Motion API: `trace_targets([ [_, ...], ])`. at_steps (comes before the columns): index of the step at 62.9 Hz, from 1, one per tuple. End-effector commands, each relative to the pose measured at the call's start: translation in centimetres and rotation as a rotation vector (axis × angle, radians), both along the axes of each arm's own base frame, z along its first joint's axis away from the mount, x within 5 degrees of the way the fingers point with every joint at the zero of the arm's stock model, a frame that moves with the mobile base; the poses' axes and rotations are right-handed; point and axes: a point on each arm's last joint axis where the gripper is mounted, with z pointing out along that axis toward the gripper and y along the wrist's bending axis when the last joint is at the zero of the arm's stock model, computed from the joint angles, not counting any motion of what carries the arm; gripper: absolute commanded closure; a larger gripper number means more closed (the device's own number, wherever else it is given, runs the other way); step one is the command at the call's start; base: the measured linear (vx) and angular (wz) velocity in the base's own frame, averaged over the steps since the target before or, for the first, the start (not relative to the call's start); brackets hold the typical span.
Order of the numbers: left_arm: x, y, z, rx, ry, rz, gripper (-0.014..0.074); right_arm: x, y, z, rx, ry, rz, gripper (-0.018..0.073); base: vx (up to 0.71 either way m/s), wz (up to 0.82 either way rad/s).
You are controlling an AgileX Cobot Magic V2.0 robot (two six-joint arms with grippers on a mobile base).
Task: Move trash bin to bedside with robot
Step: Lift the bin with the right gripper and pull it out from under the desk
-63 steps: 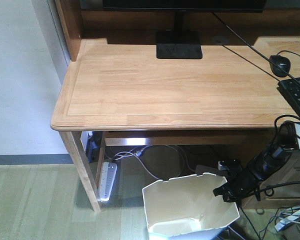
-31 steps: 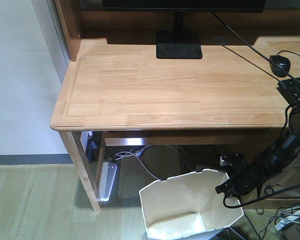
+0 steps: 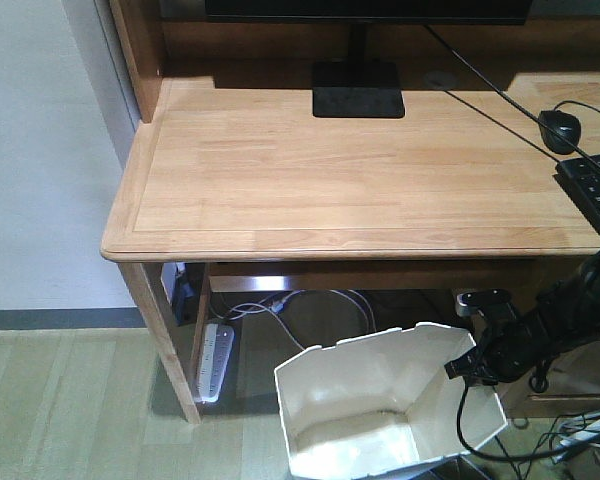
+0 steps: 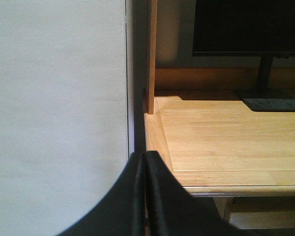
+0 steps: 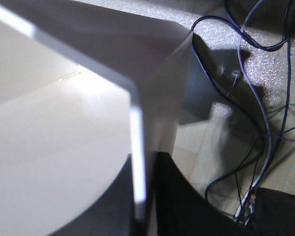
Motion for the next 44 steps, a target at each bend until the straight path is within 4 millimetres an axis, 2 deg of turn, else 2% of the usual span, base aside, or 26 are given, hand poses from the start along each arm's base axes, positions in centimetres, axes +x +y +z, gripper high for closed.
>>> trace_targets([
  [1, 0.1, 0.0, -0.2, -0.012, -0.06, -0.002, 0.0602, 0.6, 1.3, 4.2, 0.162, -0.075, 0.001, 0.0565, 0.0, 0.0],
  [26, 0.1, 0.0, -0.2, -0.012, -0.06, -0.002, 0.0602, -0.8, 1.9, 13.1, 0.204, -0.27, -0.06, 0.0565, 0.0, 0.0],
  [35, 0.1, 0.0, -0.2, -0.012, -0.06, -0.002, 0.0602, -1.5, 2.2, 14.6, 0.227, -0.3, -0.061, 0.0565, 0.0, 0.0],
  [44, 0.1, 0.0, -0.2, -0.012, -0.06, -0.002, 0.0602, -2.3, 2.4, 14.5, 0.242, -0.279, -0.056, 0.0565, 0.0, 0.0],
])
